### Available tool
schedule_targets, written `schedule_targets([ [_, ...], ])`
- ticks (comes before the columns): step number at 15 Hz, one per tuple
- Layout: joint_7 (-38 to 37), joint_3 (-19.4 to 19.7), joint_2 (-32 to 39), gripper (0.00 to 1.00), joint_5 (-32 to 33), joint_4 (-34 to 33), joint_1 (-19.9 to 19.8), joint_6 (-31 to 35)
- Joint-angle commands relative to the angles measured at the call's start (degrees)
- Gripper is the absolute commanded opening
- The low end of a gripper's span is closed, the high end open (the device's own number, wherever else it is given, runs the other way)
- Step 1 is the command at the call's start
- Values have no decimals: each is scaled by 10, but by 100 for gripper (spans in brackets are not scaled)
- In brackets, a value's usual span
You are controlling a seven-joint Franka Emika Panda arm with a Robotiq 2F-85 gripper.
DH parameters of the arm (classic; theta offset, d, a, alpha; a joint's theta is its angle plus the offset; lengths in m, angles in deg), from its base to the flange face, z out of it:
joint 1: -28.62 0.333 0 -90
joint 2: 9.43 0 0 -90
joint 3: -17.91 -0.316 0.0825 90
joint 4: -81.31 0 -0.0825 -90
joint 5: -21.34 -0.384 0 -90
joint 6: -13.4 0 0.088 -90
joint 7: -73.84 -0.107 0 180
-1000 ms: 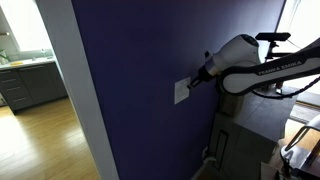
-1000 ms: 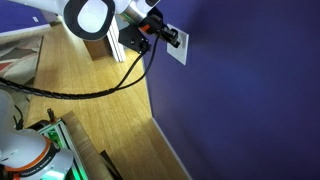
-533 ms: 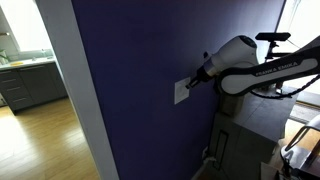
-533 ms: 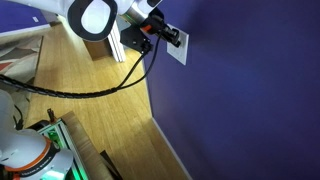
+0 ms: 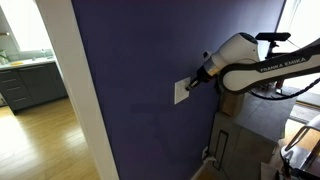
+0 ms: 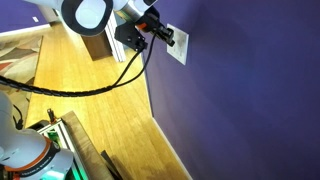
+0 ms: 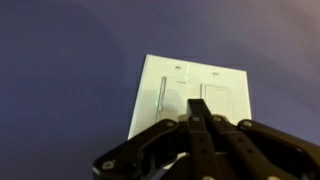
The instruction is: Switch off the light switch
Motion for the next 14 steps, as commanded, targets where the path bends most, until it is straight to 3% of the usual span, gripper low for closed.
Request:
schedule_targets([
  [1, 13, 12, -64, 27, -22, 30, 17, -66],
  [11, 2, 11, -225, 99, -4, 45, -14, -265],
  [14, -6, 13, -263, 100, -3, 39, -22, -312],
])
